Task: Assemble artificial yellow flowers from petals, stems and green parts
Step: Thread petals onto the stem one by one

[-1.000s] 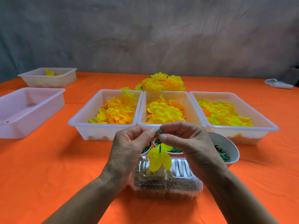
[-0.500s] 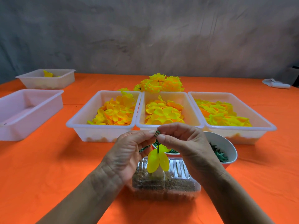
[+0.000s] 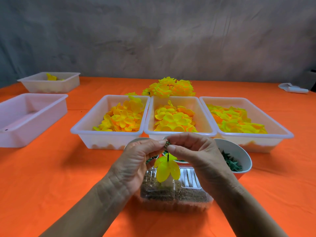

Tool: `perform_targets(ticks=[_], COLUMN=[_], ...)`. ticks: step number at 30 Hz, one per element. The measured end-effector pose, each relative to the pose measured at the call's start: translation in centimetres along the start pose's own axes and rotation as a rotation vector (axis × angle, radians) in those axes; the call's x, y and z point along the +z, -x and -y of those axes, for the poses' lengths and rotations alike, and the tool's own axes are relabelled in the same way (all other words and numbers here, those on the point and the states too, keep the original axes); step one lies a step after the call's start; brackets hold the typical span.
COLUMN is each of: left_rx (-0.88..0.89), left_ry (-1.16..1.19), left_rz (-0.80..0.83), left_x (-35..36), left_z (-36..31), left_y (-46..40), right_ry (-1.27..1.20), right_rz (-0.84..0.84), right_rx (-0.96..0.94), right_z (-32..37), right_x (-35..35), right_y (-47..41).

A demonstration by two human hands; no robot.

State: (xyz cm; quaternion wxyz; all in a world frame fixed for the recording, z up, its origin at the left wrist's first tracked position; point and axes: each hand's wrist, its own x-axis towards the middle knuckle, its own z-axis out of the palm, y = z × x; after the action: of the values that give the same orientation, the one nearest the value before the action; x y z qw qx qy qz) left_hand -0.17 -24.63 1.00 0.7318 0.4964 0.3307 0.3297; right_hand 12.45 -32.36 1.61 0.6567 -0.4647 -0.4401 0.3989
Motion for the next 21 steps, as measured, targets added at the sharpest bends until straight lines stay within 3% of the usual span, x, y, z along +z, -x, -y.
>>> perform_targets(ticks=[21], left_rx=[-0.003], left_ry=[-0.064], left_rz=[-0.008], left_x=[-0.38], left_z=[0.77], left_y=[0.26], right_ry=[0.152], right_rz=[0.060], right_rx=[-0.046], right_z=[-0.64], right_x=[-0.67], right_y=[-0.05])
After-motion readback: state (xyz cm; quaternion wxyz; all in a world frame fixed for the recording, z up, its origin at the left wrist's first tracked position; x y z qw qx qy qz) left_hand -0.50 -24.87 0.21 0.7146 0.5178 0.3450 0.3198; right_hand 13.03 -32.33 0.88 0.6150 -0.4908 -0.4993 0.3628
